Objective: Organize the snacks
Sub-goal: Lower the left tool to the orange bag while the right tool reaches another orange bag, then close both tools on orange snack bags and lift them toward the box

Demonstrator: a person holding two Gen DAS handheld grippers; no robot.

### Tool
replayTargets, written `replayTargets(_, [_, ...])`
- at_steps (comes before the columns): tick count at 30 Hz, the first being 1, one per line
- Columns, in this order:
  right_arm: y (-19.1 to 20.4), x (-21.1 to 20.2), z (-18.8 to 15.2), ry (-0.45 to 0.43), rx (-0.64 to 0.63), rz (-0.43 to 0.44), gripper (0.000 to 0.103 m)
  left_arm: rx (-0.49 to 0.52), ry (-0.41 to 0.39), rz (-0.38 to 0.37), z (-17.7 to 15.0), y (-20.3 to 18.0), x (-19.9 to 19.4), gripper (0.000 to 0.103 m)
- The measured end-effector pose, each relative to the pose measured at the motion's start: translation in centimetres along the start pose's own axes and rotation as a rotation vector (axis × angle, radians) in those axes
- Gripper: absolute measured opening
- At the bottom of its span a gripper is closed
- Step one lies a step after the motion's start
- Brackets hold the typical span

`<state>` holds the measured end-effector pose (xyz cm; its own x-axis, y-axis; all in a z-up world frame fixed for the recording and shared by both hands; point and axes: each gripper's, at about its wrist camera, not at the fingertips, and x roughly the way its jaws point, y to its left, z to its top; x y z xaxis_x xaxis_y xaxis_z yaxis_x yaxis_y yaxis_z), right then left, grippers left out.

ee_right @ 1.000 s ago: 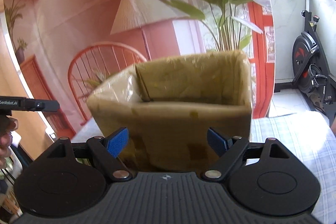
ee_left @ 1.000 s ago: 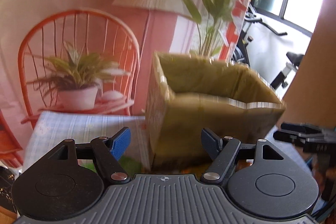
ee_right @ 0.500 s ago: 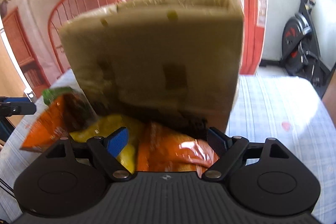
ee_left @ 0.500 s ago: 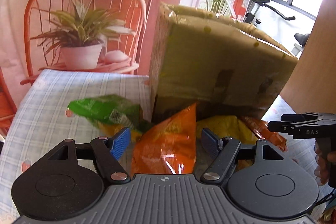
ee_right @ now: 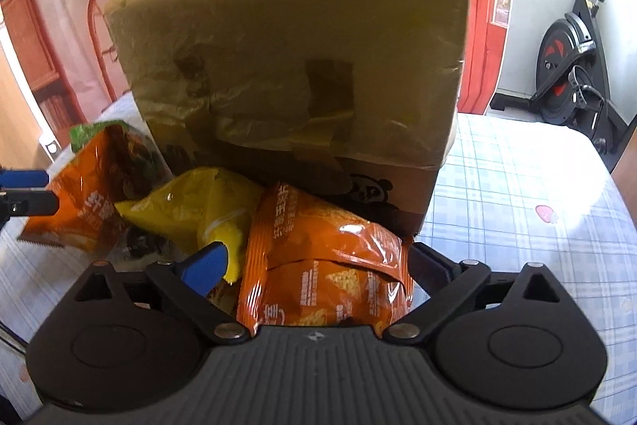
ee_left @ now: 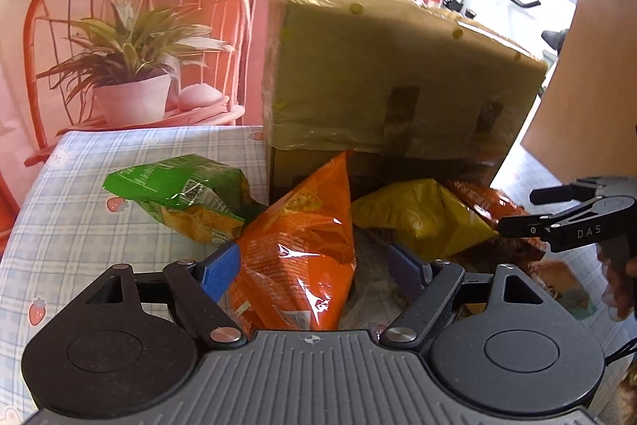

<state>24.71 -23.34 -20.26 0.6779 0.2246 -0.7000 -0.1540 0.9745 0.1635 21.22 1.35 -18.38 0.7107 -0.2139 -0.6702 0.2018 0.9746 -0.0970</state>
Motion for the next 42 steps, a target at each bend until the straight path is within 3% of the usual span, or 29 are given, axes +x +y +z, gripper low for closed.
replayTargets(2, [0.3, 0.3, -0.1, 0.007, -0.021, -0.009, 0.103, 0.01, 0.005, 0.011, -0.1, -0.1, 0.4, 0.083])
replayTargets(11, [1.4, 1.4, -0.6, 0.043, -0.129, -0.081, 0.1, 0.062, 0.018, 0.077, -0.4, -0.5, 1.5, 0.083])
replayTargets(21, [0.6, 3.0, -0.3, 0.083, -0.065, -0.09, 0.093, 0.039, 0.023, 0.111, -0.3, -0.2, 2.8, 0.083])
replayTargets(24, [0.4, 3.3, -0.3, 0.085, -0.041, -0.086, 0.092, 0.044, 0.012, 0.113, -0.3, -0.1, 2.7, 0.076])
replayTargets(25, [0.4, 3.2, -0.3, 0.082, -0.035, -0.084, 0.091, 0.041, 0.011, 0.115, -0.3, 0.0, 2.6, 0.06])
replayTargets(26, [0.2, 3.2, -0.3, 0.078, -0.029, -0.082, 0.088, 0.03, 0.008, 0.116, -0.4, 0.1, 2.3, 0.057])
replayTargets(29, [-0.2, 2.5, -0.3, 0.075, -0.006, -0.073, 0.08, -0.033, 0.004, 0.078, -0.4, 0.9, 2.0, 0.053])
replayTargets(35, [-0.2, 0.8, -0.1, 0.046, 0.008, -0.063, 0.078, -0.08, 0.007, 0.045, -0.6, 1.2, 1.2, 0.052])
replayTargets(42, [0.5, -1.6, 0.1, -0.006, 0.01, -0.058, 0.078, -0.065, -0.017, 0.015, -0.3, 0.1, -0.1, 0.052])
